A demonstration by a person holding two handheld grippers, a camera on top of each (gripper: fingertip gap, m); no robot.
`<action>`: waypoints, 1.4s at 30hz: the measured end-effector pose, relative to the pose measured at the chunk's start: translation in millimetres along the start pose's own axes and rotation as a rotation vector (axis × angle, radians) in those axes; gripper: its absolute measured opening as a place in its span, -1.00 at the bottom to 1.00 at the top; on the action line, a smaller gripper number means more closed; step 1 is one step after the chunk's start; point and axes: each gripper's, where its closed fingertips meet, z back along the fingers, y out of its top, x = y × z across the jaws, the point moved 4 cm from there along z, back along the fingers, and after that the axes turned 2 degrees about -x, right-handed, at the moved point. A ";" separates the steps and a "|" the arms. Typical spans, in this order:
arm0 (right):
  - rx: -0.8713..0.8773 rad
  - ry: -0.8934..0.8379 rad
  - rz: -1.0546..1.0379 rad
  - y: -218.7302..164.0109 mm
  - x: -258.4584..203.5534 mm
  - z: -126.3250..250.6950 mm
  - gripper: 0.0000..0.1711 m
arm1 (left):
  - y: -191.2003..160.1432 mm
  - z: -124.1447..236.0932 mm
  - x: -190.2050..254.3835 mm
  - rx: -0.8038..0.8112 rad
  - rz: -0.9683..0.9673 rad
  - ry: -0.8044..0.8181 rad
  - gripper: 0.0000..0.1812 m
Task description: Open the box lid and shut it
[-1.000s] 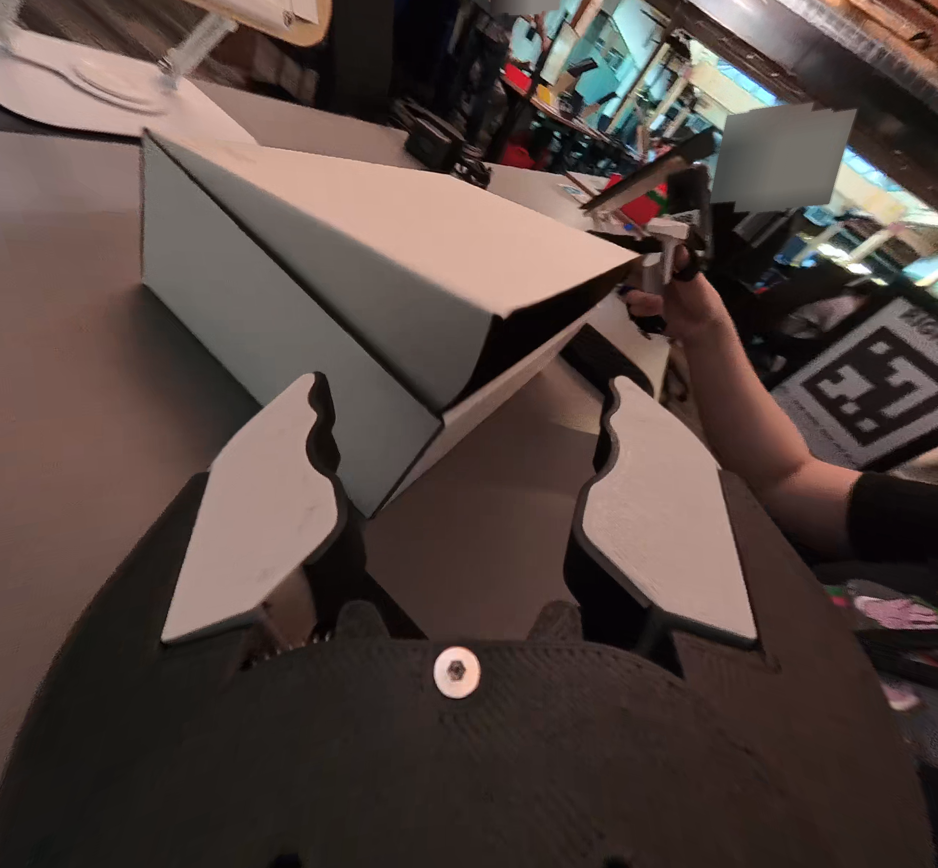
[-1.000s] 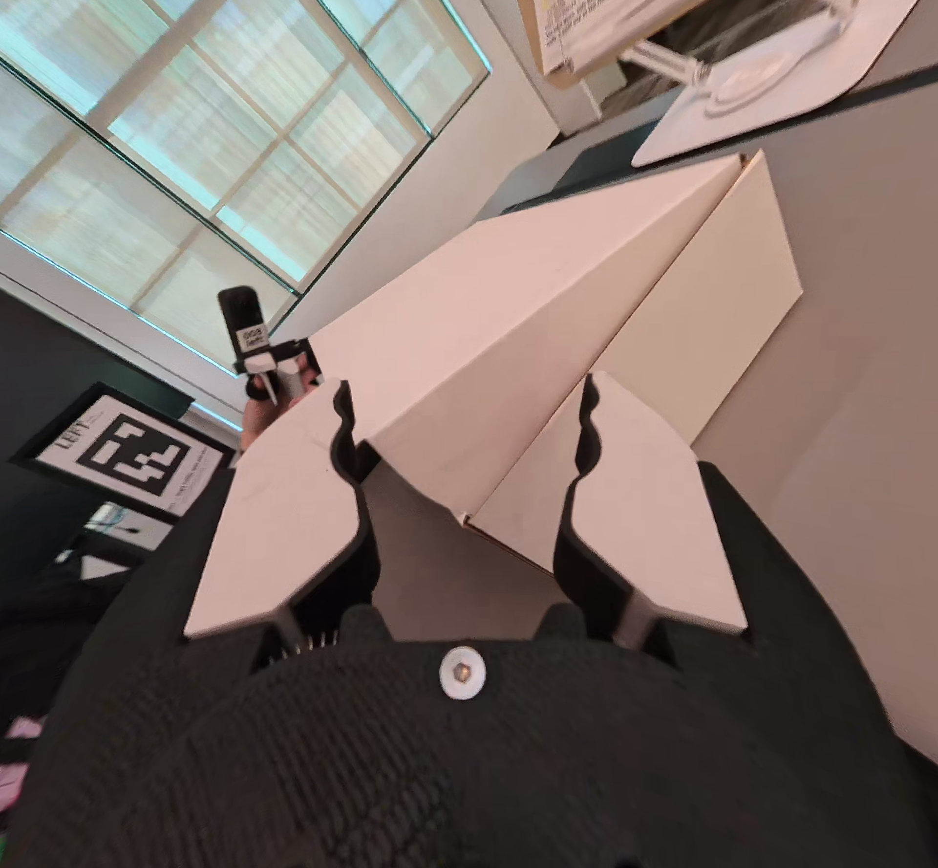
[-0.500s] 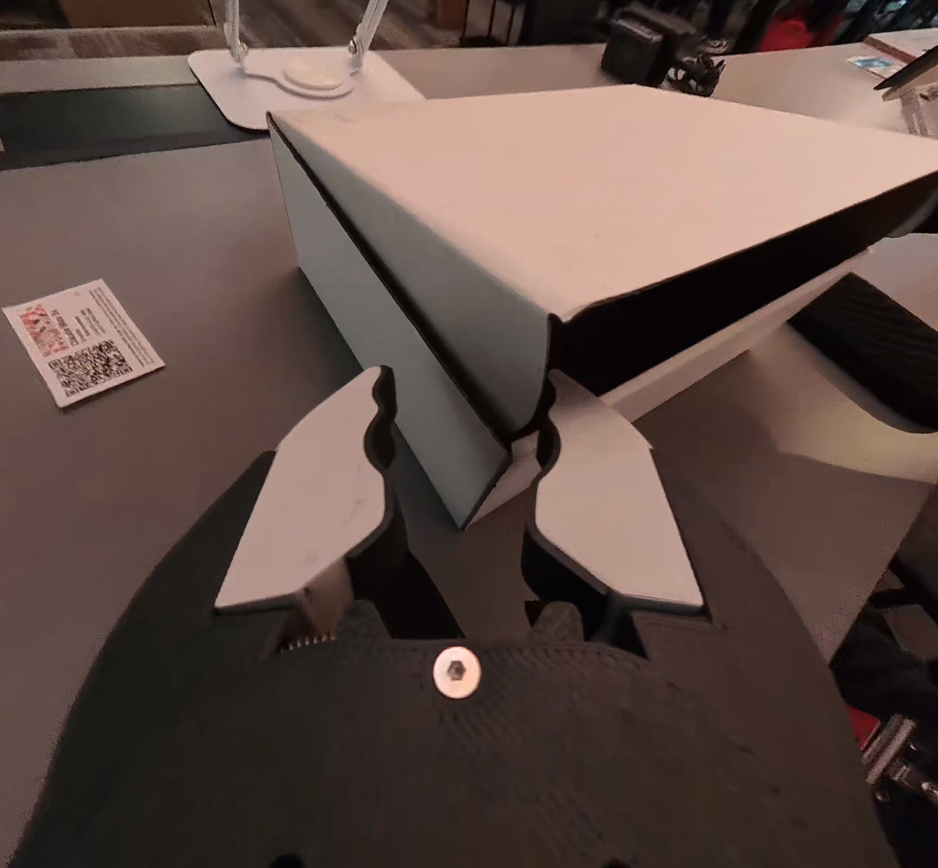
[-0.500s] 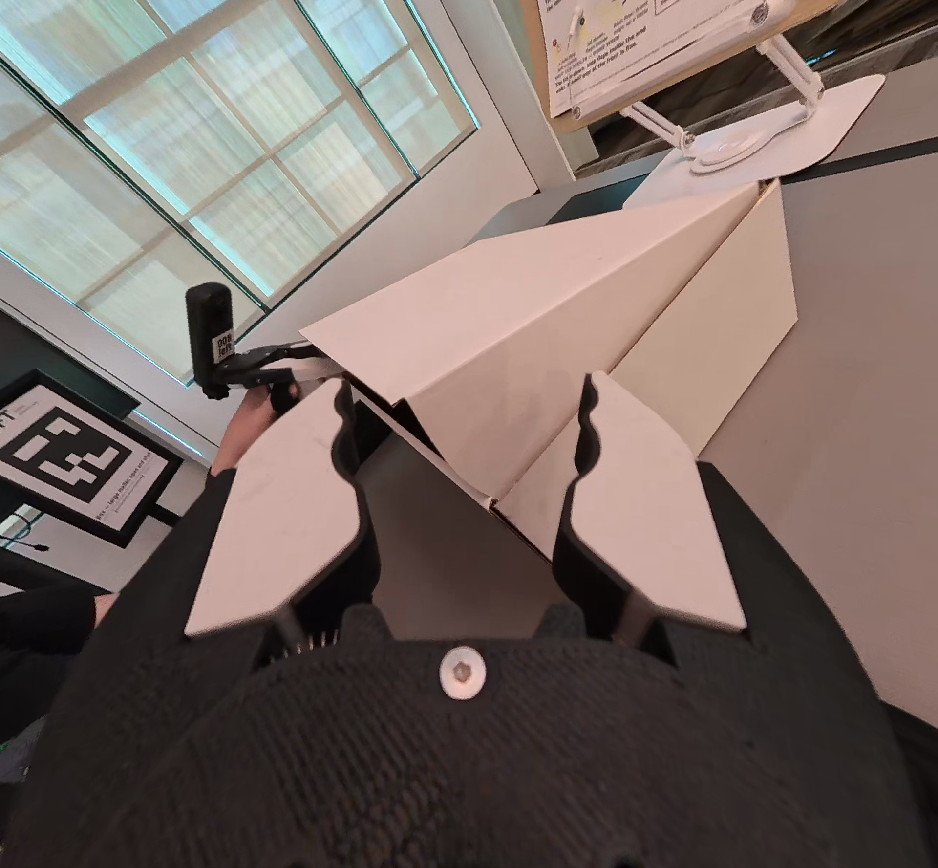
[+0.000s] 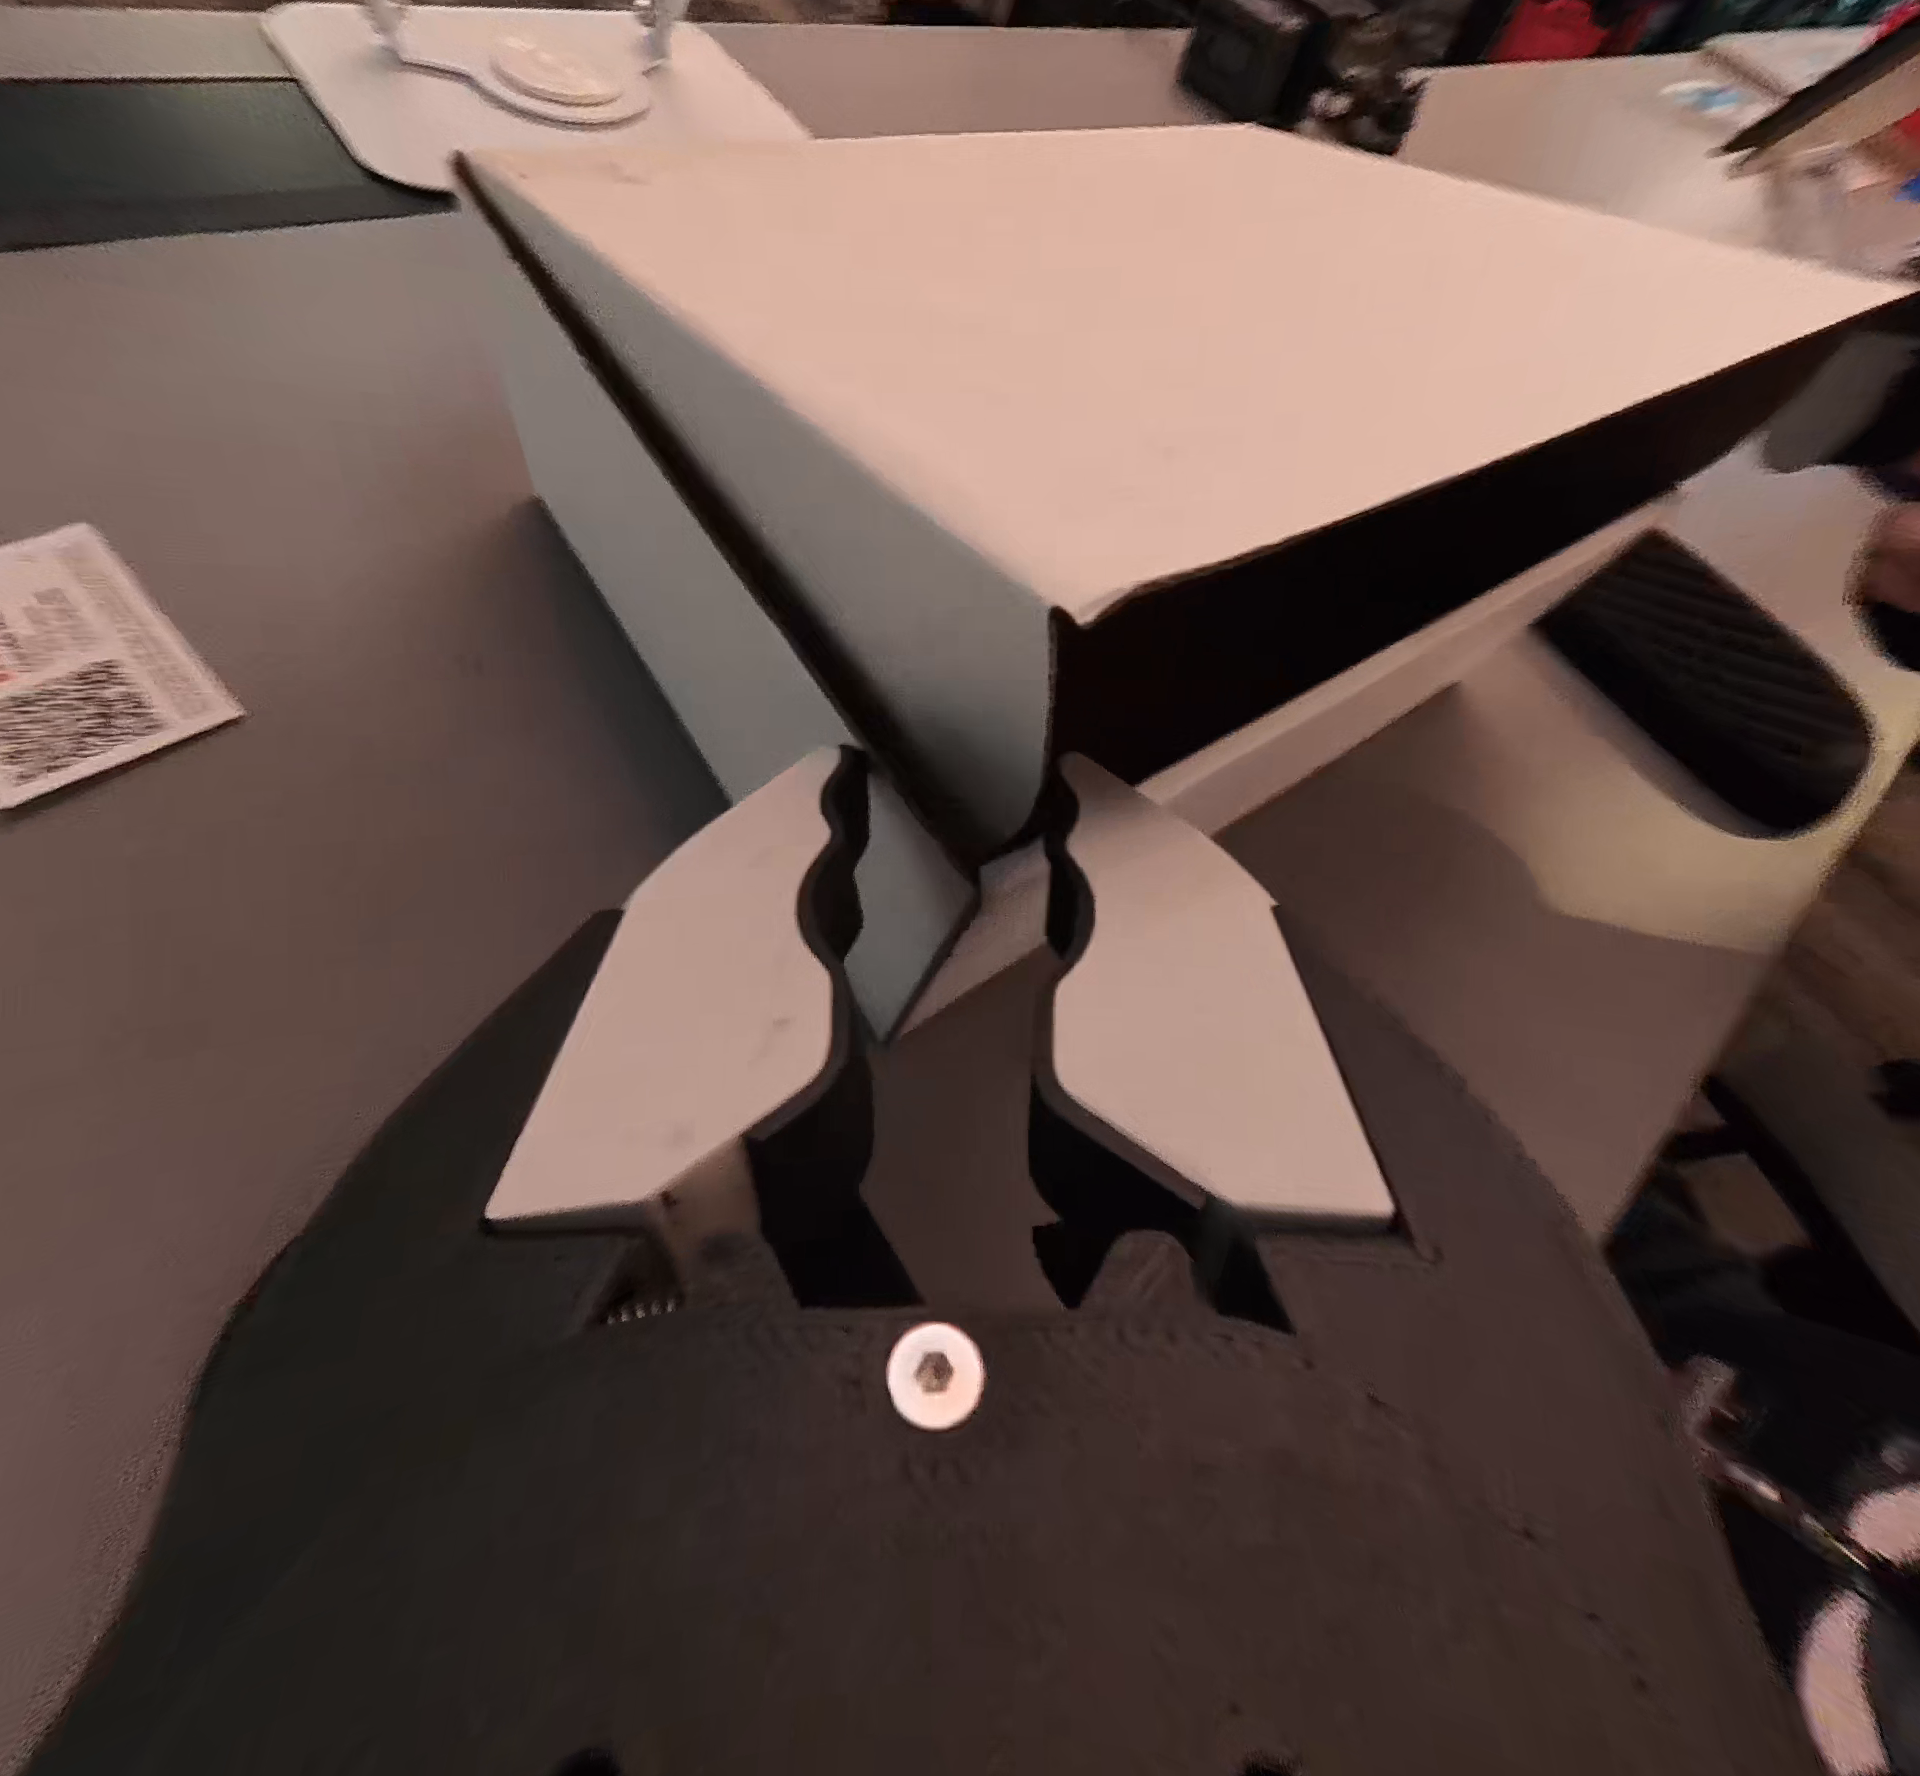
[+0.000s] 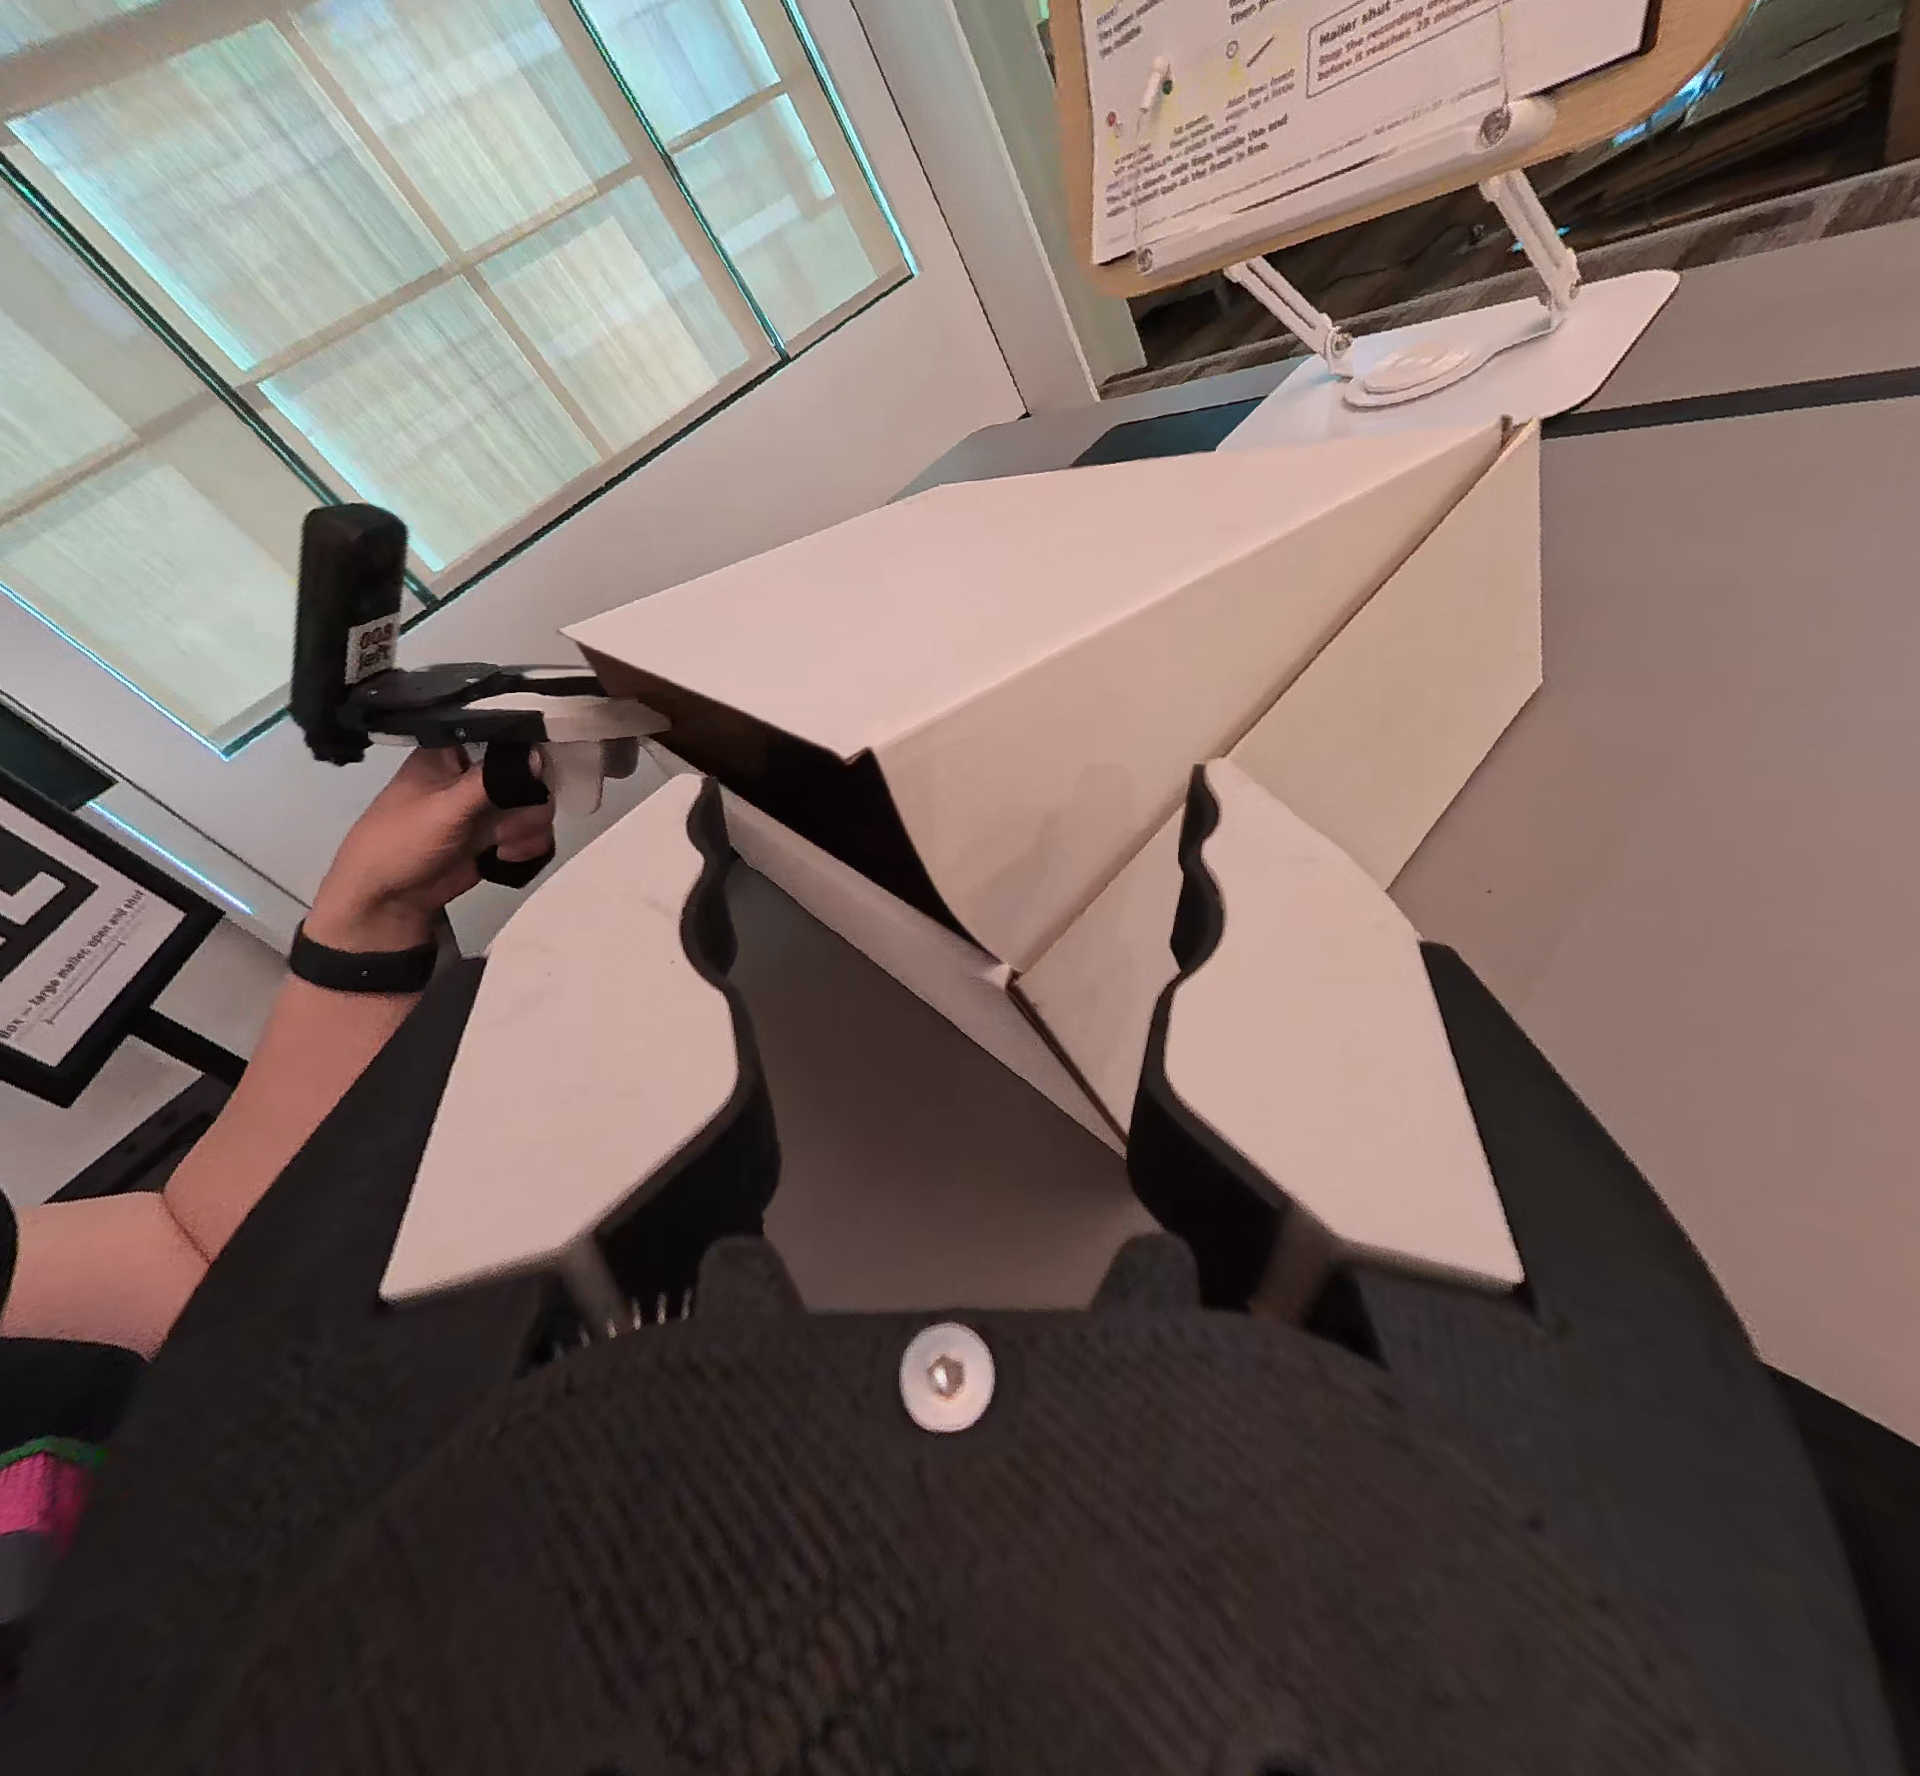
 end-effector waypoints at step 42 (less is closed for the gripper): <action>-0.090 -0.210 0.225 -24.4 8.3 -24.3 -0.40 | 18.1 13.7 -16.8 0.093 0.014 -0.035 -0.47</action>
